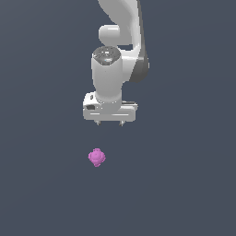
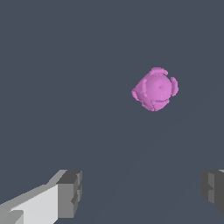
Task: Pick up the object and move it to a goal position.
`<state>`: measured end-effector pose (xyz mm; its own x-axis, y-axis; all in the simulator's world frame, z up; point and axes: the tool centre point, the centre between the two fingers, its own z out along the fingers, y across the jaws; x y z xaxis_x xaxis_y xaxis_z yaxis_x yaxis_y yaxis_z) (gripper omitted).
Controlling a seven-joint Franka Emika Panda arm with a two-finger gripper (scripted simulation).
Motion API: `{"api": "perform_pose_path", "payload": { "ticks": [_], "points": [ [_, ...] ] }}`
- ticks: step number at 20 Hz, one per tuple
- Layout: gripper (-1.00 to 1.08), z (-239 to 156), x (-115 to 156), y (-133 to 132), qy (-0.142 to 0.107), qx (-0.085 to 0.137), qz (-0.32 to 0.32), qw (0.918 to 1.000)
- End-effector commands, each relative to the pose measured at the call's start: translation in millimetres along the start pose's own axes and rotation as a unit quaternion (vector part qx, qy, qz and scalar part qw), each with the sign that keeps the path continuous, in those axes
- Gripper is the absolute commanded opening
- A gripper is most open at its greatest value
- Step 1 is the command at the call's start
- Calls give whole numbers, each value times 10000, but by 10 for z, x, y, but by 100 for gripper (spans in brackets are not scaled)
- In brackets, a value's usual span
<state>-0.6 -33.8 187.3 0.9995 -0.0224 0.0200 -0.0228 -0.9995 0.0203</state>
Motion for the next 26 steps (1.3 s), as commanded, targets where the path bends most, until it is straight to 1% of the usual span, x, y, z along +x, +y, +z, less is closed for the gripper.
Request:
{"api": "perform_pose_path", "payload": {
  "ticks": [1,4,8,11,15,19,26],
  "points": [
    [100,0,0,0,0,0,0,10000],
    [100,-16,4,-60,11,-2,-36,10000],
    [100,-78,5,-271,49,-12,-187,9998],
    [100,-102,-5,-336,62,-18,-261,9996],
    [100,-87,8,-308,56,-13,-203,9998],
    [100,-46,63,-270,46,2,-16,10000],
    [100,117,255,-114,7,47,680,9977]
  ]
}}
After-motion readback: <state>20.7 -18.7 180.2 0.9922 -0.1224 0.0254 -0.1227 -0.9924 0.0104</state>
